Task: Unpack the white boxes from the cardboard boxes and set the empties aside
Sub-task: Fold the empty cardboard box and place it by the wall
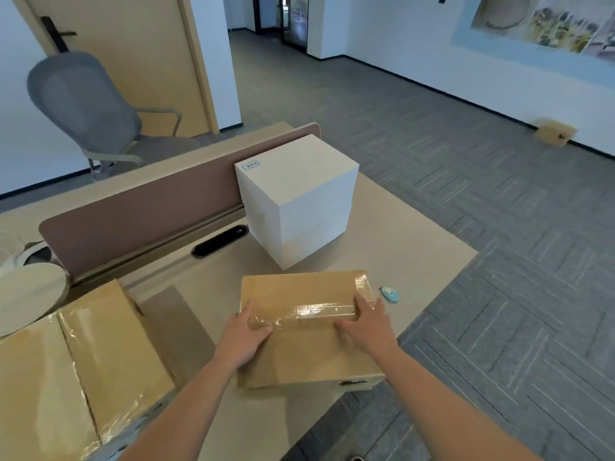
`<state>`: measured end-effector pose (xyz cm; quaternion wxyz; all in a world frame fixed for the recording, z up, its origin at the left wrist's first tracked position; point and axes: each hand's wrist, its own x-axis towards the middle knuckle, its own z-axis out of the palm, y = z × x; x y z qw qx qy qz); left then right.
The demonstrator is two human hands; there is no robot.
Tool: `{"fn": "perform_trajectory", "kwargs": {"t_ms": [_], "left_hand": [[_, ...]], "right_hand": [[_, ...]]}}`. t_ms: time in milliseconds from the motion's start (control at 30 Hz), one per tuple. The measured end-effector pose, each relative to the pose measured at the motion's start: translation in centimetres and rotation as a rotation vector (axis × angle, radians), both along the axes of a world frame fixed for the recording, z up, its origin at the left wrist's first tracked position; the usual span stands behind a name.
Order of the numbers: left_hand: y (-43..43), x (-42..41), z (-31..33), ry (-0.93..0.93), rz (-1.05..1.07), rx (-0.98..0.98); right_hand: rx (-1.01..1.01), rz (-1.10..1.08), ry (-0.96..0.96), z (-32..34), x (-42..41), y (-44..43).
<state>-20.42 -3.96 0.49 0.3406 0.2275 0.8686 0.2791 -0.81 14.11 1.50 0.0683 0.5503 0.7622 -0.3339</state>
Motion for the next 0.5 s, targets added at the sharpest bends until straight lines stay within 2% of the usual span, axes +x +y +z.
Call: {"fn": "perform_trajectory", "kwargs": {"t_ms": [133, 267, 500], "left_hand": [[0.2, 0.8, 0.3, 0.058, 0.023, 0.011], [1.3, 1.5, 2.6, 0.094, 0.042, 0.065], [9.1, 5.4, 8.6, 0.152, 0.013, 0.217]], "right_hand": [[-0.017, -0.062, 0.114, 0.4, -0.1, -0.2], [0.071, -0.113, 0.167, 2.3, 1.1, 0.5], [0.201, -0.318, 0.295, 7.0, 6.8, 6.0]]}}
